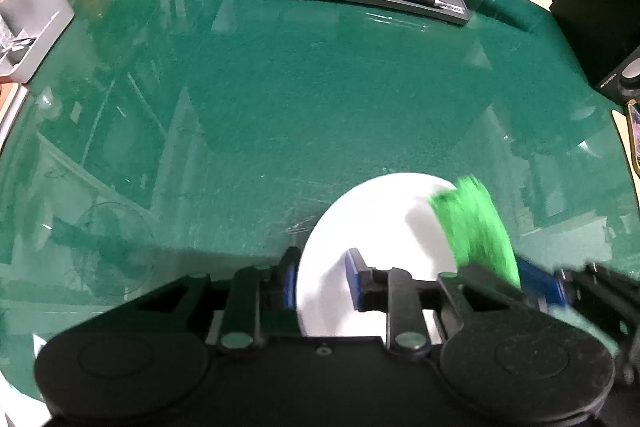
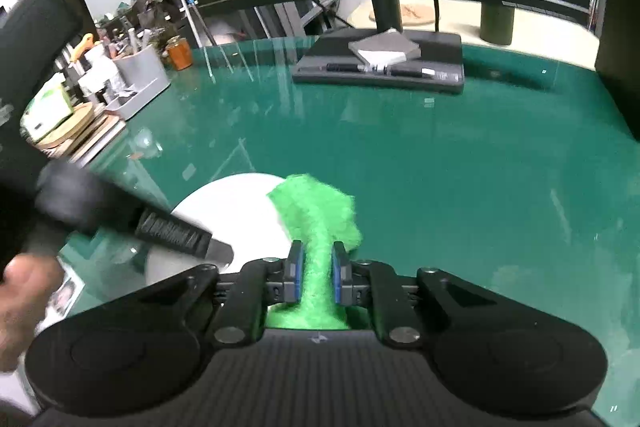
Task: Clean bowl
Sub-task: 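Keep wiping the plate rim with the cloth while the left gripper holds the plate, then rub the green cloth across the plate face with the right gripper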
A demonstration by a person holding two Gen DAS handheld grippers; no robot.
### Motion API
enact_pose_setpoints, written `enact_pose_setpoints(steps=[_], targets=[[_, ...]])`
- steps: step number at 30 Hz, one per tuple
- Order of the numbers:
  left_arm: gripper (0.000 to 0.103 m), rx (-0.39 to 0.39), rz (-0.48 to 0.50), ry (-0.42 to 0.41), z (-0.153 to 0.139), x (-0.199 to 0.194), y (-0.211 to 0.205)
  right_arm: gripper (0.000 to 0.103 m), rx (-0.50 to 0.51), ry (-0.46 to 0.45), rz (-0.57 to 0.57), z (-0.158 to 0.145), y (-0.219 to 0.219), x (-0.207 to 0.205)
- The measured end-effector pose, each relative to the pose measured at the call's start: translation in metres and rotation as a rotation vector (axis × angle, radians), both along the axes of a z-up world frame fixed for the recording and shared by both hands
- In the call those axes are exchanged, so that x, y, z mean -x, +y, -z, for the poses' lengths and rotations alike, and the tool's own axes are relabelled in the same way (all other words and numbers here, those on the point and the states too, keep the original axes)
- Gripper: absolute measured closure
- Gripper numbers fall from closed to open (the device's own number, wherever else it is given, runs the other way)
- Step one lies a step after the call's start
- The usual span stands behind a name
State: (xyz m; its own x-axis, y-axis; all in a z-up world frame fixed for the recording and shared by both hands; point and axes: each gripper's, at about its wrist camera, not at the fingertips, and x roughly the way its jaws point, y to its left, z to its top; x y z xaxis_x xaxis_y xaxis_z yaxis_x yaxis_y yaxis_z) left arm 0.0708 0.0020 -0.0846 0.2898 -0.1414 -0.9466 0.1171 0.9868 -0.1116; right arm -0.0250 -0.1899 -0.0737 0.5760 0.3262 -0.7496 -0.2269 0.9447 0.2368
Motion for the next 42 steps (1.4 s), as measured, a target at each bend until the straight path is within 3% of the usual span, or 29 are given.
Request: enact_pose_setpoints(steps=[10, 17, 25, 29, 33, 37, 39, 40, 41, 42], targets=[[0.079, -0.007, 0.002, -0.002, -0.001, 0.003, -0.001, 0.086, 0.014, -0.038, 0.018, 0.005, 0.003, -0.022], [0.077, -0.006, 0.008, -0.002, -0.001, 0.001, -0.001, 0.079, -0.004, 0.031, 0.01, -0.005, 0.0, 0.008], [0.08, -0.031, 0.028, 0.009, -0.002, 0.014, -0.002, 0.089, 0.02, 0.003, 0.015, 0.008, 0.004, -0.027], [0.08, -0.053, 0.027, -0.014, -0.007, 0.014, 0.004, 0.084, 0.013, -0.012, -0.013, 0.003, 0.004, -0.029], [0.078, -0.055, 0.04, -0.063, -0.016, 0.003, 0.006, 0.052, -0.008, -0.02, -0.032, -0.006, -0.001, -0.024], [0.076, -0.061, 0.067, -0.063, -0.014, -0.007, 0.0, 0.051, -0.038, -0.02, -0.03, -0.013, -0.008, -0.022], [0.076, -0.067, 0.08, -0.062, -0.012, -0.008, -0.003, 0.054, -0.042, -0.014, -0.023, -0.012, -0.009, -0.02], [0.077, -0.069, 0.082, -0.059, -0.01, -0.008, -0.004, 0.06, -0.043, -0.011, -0.021, -0.011, -0.009, -0.019], [0.078, -0.07, 0.082, -0.055, -0.009, -0.008, -0.005, 0.081, -0.044, -0.008, -0.019, -0.011, -0.009, -0.018], [0.08, -0.072, 0.084, -0.052, -0.008, -0.007, -0.007, 0.089, -0.045, -0.005, -0.017, -0.011, -0.01, -0.016]])
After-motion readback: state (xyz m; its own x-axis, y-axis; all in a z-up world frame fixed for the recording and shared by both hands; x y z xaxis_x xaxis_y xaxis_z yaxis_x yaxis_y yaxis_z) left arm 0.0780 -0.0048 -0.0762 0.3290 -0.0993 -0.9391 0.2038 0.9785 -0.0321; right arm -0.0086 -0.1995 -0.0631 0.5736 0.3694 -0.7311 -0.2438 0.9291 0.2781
